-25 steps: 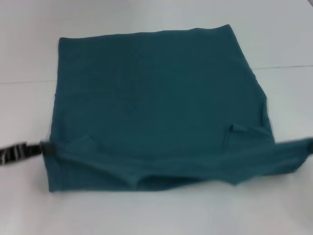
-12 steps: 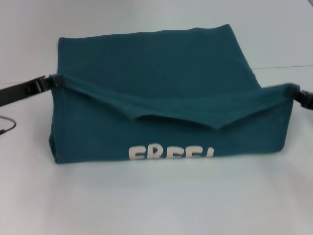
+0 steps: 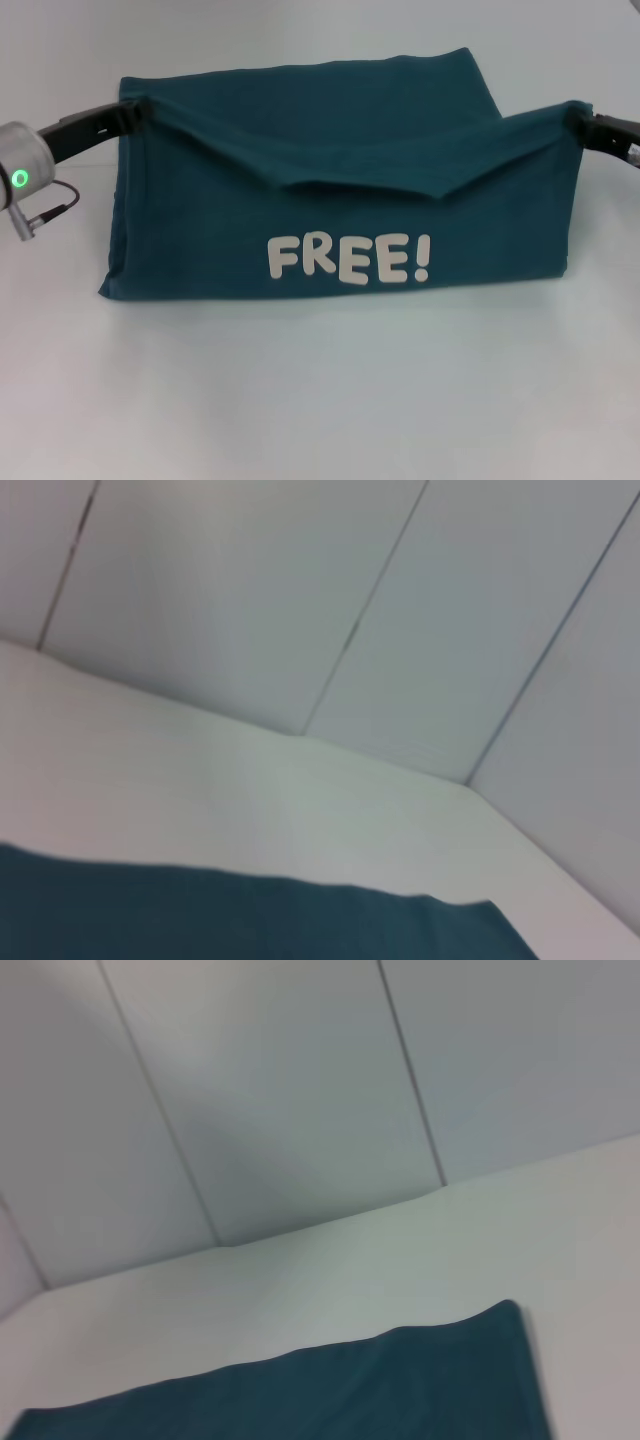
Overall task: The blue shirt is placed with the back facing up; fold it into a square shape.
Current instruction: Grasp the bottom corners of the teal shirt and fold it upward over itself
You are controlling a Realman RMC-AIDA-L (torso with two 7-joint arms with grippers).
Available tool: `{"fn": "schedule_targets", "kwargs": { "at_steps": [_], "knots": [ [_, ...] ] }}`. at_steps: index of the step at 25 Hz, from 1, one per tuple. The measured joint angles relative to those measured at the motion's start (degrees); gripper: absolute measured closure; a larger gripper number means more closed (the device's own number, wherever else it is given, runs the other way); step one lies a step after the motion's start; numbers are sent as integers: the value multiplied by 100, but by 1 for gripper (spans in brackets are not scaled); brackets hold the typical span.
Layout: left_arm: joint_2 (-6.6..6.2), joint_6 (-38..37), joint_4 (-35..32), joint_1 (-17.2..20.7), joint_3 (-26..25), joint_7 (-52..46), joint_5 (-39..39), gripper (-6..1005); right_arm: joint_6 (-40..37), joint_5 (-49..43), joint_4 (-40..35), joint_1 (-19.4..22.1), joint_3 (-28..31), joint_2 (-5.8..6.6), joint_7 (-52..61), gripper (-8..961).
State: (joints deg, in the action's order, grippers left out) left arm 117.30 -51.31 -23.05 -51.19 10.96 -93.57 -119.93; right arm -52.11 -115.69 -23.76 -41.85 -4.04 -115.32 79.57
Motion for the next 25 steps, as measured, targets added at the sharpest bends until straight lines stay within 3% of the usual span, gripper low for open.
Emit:
{"fn": "schedule_targets", "kwargs": {
  "at_steps": [7,12,25],
  "knots": [
    [65,804,520,-147,2,1306,1008,988,1216,661,241,-277,-598,-43,-376,922],
    [255,1253,700,-168,-11,2259,1541,988,1978,1063,539,-451,-697,-110,-959,921],
    [337,1440,838,-88,-3,2694,1815,987,2268,1375,747,-522,-704,-192,-1436,875]
  ]
}}
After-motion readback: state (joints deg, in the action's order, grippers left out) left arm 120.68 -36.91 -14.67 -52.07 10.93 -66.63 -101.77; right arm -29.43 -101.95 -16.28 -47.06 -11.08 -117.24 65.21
